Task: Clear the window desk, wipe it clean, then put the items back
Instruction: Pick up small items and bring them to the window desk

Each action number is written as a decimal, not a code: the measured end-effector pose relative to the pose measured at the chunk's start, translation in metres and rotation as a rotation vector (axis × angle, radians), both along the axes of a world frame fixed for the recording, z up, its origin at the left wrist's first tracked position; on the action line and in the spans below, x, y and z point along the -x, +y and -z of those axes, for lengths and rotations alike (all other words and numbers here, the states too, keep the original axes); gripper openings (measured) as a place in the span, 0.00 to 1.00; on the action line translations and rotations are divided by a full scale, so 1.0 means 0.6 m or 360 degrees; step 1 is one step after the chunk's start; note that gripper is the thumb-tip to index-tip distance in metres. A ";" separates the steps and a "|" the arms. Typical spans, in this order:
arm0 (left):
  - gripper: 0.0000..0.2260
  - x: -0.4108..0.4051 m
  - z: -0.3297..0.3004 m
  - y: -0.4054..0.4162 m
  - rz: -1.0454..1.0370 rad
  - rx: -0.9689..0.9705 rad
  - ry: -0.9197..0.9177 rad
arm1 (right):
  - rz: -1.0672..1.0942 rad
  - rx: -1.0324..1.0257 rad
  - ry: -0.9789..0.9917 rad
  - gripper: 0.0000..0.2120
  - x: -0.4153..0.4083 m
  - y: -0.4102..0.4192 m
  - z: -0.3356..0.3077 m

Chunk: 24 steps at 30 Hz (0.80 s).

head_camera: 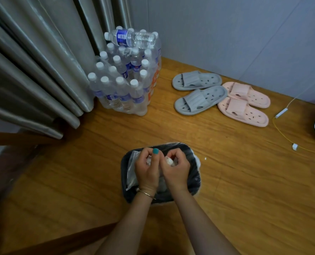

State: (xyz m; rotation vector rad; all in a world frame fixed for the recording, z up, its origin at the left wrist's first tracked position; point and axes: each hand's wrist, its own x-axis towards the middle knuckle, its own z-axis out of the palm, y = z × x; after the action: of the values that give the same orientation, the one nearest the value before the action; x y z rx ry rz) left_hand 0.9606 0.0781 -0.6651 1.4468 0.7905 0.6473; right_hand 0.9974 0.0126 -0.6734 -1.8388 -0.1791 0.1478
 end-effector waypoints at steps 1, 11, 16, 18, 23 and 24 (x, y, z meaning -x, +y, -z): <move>0.15 0.001 0.000 0.001 0.0011 -0.0017 0.0014 | 0.0005 0.0007 -0.0005 0.13 -0.001 0.000 -0.001; 0.16 0.010 -0.037 -0.018 0.0055 0.0026 0.0013 | -0.0003 0.0086 -0.0088 0.08 0.002 -0.003 -0.054; 0.17 0.005 -0.114 -0.034 0.0051 0.0066 -0.0018 | 0.0026 0.0014 -0.0075 0.06 -0.002 -0.016 -0.123; 0.18 -0.001 -0.164 -0.038 0.0042 0.0033 -0.0033 | 0.0027 -0.0022 0.0008 0.07 -0.003 -0.022 -0.162; 0.15 -0.012 -0.322 -0.043 0.0030 0.0014 -0.0098 | -0.0019 -0.0197 0.0233 0.09 -0.010 -0.032 -0.307; 0.14 -0.013 -0.358 -0.041 0.0037 0.0004 -0.0107 | -0.0033 -0.0224 0.0228 0.10 -0.012 -0.032 -0.346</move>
State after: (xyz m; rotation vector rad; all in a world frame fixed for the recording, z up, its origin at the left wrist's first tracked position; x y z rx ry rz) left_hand 0.9685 0.0535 -0.4506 1.4228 0.7213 0.6737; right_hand 1.0044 -0.0067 -0.4660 -1.6795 -0.1059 0.2739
